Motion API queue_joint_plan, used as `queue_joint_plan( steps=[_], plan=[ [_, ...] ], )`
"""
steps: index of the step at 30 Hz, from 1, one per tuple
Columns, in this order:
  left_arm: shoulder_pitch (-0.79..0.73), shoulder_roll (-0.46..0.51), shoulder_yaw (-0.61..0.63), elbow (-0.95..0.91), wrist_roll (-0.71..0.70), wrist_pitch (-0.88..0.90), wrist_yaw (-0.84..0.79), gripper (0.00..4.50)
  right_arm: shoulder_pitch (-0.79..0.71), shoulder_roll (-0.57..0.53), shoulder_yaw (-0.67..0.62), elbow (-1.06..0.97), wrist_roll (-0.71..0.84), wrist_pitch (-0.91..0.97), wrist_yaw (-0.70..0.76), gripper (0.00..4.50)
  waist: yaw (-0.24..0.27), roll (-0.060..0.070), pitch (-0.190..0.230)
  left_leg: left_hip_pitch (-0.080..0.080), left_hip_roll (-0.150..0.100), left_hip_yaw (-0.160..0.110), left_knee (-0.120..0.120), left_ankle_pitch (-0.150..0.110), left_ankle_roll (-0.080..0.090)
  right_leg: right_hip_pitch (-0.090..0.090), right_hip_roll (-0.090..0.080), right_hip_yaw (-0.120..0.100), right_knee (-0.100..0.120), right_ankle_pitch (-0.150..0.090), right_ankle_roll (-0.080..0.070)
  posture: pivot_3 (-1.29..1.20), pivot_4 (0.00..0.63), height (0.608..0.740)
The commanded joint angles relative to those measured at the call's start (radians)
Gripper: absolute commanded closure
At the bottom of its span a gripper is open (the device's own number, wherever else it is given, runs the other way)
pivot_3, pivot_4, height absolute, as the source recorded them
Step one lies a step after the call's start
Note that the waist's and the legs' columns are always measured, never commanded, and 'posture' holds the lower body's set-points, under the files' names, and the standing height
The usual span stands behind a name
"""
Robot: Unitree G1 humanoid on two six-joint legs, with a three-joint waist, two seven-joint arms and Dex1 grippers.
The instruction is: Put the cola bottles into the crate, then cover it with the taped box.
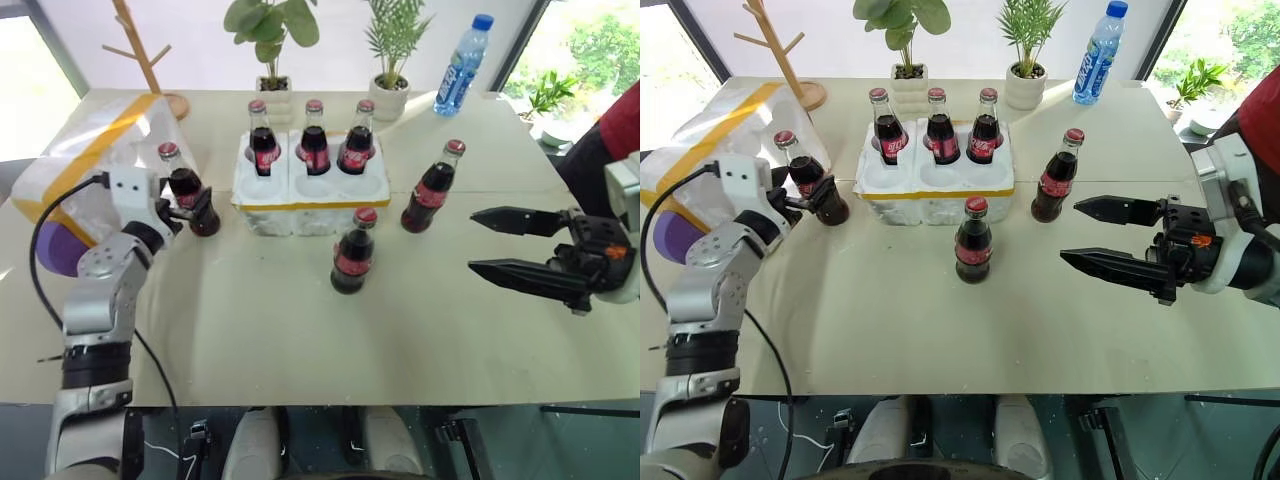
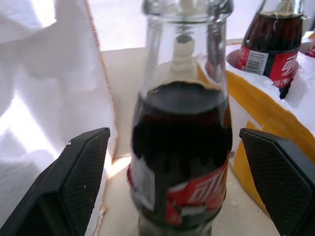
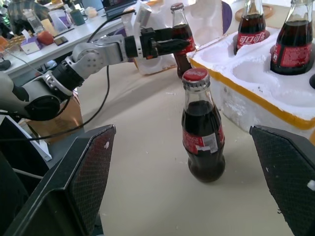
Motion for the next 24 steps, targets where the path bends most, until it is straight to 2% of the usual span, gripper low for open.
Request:
queue_joint_plan(
  steps=[1, 3, 7, 16, 24],
  plan=[
    [-0.066, -0.001, -0.024, 0.091, 0.037, -0.069, -0.039, 0.07, -0.027, 0.003, 0.008, -0.025, 0.040, -0.016, -0.036, 0.00, 0.005, 0.000, 0.000, 0.000, 0.000, 0.000, 0.000, 0.000, 0.000, 0.000, 0.000, 0.000, 0.000, 0.000, 0.000, 0.00, 0.150, 0.740],
    [-0.088, -0.005, -0.026, 0.134, 0.044, -0.083, -0.050, 0.07, -0.036, 0.005, 0.018, -0.025, 0.047, -0.020, -0.055, 0.00, 0.006, 0.000, 0.000, 0.000, 0.000, 0.000, 0.000, 0.000, 0.000, 0.000, 0.000, 0.000, 0.000, 0.000, 0.000, 0.00, 0.150, 0.740],
    [-0.096, -0.003, -0.023, 0.150, 0.041, -0.085, -0.072, 1.92, -0.037, 0.000, 0.021, -0.023, 0.061, -0.026, -0.075, 0.00, 0.009, 0.000, 0.000, -0.001, 0.001, -0.001, 0.000, 0.000, 0.000, 0.000, 0.000, -0.001, 0.000, 0.000, 0.000, 0.00, 0.150, 0.740],
    [-0.018, 0.049, 0.019, -0.059, -0.059, 0.026, -0.164, 1.87, -0.055, 0.001, 0.050, -0.008, 0.058, -0.043, -0.107, 0.00, 0.008, 0.000, 0.000, -0.001, 0.002, -0.002, 0.000, 0.000, 0.000, 0.000, 0.000, -0.001, 0.000, 0.000, 0.000, 0.00, 0.150, 0.740],
    [-0.092, 0.129, 0.125, -0.246, -0.348, 0.304, -0.250, 1.87, -0.049, -0.001, 0.067, 0.005, 0.043, -0.055, -0.106, 0.00, 0.011, -0.003, 0.002, -0.007, 0.001, -0.005, 0.001, 0.000, 0.000, -0.003, 0.000, -0.003, 0.000, 0.000, 0.001, 0.00, 0.150, 0.740]
  ],
)
